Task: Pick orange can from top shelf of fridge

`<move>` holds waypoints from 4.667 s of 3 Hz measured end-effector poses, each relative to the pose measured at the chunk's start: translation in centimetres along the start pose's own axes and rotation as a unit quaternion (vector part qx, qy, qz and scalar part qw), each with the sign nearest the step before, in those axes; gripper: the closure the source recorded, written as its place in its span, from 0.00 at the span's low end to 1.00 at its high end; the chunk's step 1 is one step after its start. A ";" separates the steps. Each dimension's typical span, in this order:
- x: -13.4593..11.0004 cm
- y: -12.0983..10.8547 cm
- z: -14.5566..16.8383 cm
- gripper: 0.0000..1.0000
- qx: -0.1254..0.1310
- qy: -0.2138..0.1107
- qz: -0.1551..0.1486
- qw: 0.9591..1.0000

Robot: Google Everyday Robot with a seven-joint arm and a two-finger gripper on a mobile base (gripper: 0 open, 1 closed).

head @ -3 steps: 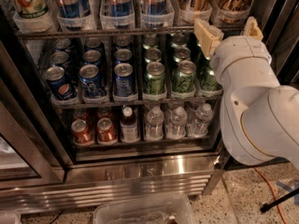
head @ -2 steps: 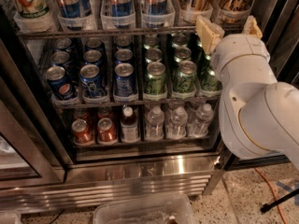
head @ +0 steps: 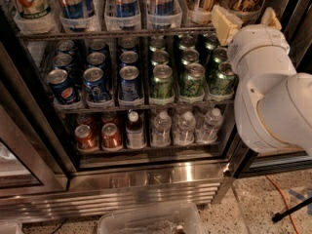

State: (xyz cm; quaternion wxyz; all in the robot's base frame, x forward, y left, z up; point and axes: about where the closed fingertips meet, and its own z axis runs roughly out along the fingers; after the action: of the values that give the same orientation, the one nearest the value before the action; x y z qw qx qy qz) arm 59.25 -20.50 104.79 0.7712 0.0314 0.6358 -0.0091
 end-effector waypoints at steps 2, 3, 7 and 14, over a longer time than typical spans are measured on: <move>-0.9 -1.1 2.0 0.25 -0.005 0.005 0.015 1.000; 0.1 -1.8 3.3 0.24 0.002 0.018 0.032 0.999; 0.0 -3.0 7.5 0.40 0.008 0.013 0.033 0.999; -1.5 -1.9 5.9 1.00 -0.015 -0.040 0.020 0.999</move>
Offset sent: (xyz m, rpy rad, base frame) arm 0.0286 -0.0196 0.0135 0.0422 0.0253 0.0250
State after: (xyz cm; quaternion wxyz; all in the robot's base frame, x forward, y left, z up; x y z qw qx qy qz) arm 64.67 -22.83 107.37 0.7967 0.0322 0.6034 0.0142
